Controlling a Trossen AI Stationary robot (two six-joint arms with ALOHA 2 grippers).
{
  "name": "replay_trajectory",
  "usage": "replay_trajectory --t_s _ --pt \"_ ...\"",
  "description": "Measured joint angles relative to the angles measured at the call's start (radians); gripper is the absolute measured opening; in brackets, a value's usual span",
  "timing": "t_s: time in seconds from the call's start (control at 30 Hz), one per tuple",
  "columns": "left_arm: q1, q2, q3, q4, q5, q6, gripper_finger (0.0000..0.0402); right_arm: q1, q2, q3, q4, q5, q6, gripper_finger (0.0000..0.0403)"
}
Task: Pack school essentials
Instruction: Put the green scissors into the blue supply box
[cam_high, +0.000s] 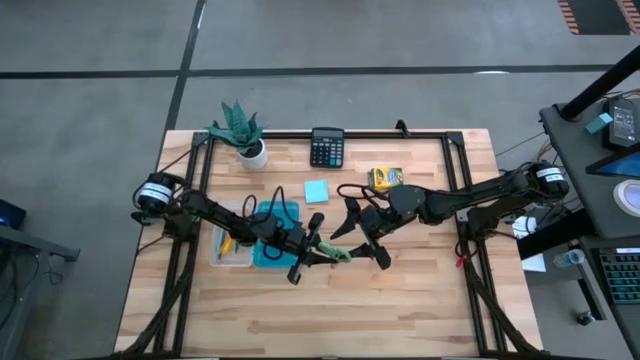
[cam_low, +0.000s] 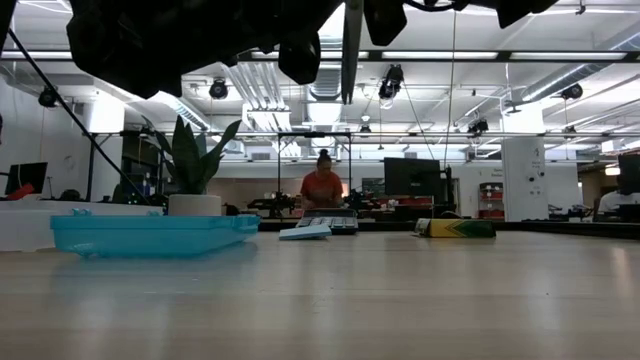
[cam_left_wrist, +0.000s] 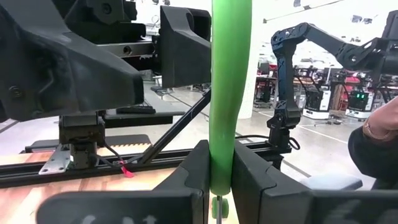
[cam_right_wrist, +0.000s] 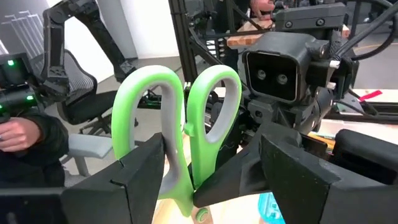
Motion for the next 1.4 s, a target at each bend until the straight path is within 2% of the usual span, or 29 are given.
replay_trajectory --t_s 0.27,0.53,0.63,0.77,1.13,1.3,1.4 --pt "0.0 -0.002 0.0 -0.007 0.0 0.0 0.0019 0.003 -0.004 0.0 -0.01 0.04 -0.031 0.0225" --pt "0.0 -0.002 -0.001 -0.008 -0.007 0.001 0.0019 0.01 -0.004 0.0 -0.014 0.039 -0.058 0.0133" --pt "0.0 -0.002 -0.002 -0.008 -0.008 0.0 0.0019 0.01 -0.004 0.0 -0.016 0.04 -0.053 0.0118" --pt "0.0 -0.002 -0.002 -0.008 -0.008 0.0 0.0019 0.009 -0.004 0.0 -0.019 0.049 -0.041 0.014" --pt "0.0 -0.002 -0.002 -0.007 -0.005 0.0 0.0019 0.006 -0.003 0.0 -0.025 0.07 0.072 0.0266" --pt "0.0 -0.002 -0.002 -0.023 -0.004 0.004 0.0019 0.005 -0.002 -0.002 -0.056 0.065 0.163 0.0287" --pt "0.0 -0.002 -0.002 -0.031 -0.001 0.01 0.0019 0.005 -0.003 -0.002 -0.09 0.062 0.146 0.0286"
